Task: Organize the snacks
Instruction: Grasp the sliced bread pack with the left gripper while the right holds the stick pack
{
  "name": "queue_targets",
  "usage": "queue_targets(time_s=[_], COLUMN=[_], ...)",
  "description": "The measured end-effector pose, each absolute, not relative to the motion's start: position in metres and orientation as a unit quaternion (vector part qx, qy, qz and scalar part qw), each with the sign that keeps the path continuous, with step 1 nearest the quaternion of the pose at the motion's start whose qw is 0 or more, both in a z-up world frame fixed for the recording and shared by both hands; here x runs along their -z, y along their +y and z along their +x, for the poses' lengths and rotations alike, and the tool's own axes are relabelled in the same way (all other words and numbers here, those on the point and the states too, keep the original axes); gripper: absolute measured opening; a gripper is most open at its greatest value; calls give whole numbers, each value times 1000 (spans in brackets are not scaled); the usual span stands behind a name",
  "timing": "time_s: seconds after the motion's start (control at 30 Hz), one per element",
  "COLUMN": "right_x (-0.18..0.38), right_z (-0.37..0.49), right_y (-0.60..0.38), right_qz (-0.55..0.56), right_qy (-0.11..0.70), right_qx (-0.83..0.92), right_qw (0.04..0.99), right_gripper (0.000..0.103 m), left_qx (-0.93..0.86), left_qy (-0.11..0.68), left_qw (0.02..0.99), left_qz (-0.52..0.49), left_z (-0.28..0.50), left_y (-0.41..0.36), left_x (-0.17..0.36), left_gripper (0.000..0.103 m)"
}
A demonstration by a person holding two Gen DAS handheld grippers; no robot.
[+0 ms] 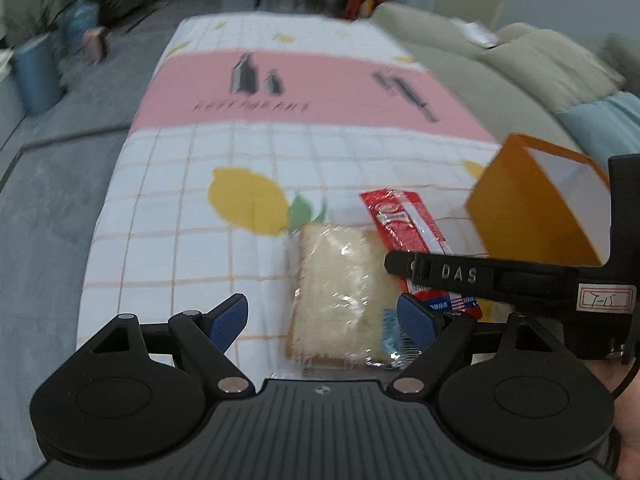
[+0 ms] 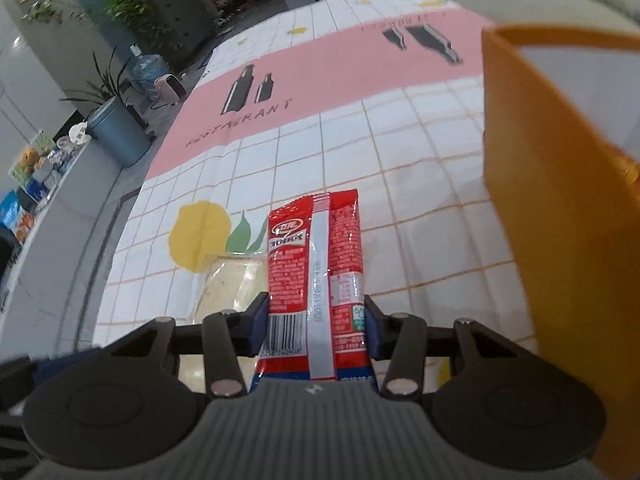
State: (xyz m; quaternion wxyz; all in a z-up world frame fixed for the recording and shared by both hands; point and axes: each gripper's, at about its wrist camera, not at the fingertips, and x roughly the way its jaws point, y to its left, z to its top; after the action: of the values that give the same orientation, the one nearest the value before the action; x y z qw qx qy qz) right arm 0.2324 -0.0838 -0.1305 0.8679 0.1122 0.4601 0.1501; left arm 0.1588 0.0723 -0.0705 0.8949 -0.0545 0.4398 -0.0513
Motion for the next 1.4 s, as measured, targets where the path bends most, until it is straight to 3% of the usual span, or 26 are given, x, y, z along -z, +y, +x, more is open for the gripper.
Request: queue_targets(time_s=[0.33,0.57,0.73,1.0,1.4], right_x=[105,112,116,132,137], right_z=[202,170,164,167,160], right_y=[-108,-120,-119,-116,-117], right_qz=[112,97,71,66,64], right_qy=[459,451,452,477,493], right_qx=[-183,-162,-172,-167,-173], right_qw=[862,873,873,860,850], right_gripper=[45,45,45,45,45], left_qx=[75,81,110,92,123], left_qy=[440,501,529,541,534], left_qw=[894,861,841,835,836], left_qz=[23,-30,-9,-49,3], left_z=[163,184,201,231,241], left_y=[66,79,60,53,35], left_x=[78,100,110,125,121], left_gripper=[99,99,103,103,103])
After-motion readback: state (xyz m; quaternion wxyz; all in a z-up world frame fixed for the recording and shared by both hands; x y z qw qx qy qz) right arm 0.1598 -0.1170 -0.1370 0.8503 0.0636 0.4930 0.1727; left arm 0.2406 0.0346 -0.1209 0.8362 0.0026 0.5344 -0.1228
